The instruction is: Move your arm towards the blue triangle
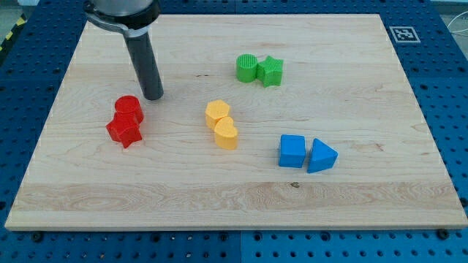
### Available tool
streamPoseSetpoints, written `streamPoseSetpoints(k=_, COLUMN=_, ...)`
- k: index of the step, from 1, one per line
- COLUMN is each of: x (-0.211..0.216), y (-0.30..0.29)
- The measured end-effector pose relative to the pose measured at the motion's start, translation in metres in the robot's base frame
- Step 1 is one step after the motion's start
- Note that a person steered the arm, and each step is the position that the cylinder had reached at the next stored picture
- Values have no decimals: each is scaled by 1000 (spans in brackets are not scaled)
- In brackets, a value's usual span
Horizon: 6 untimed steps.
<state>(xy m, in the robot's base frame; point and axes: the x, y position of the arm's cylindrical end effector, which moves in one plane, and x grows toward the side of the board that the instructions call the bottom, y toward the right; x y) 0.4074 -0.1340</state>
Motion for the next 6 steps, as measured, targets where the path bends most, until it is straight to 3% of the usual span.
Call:
streamPoseSetpoints(k=4, x=12, y=26)
streamPoseSetpoints(k=6, x=12, y=67)
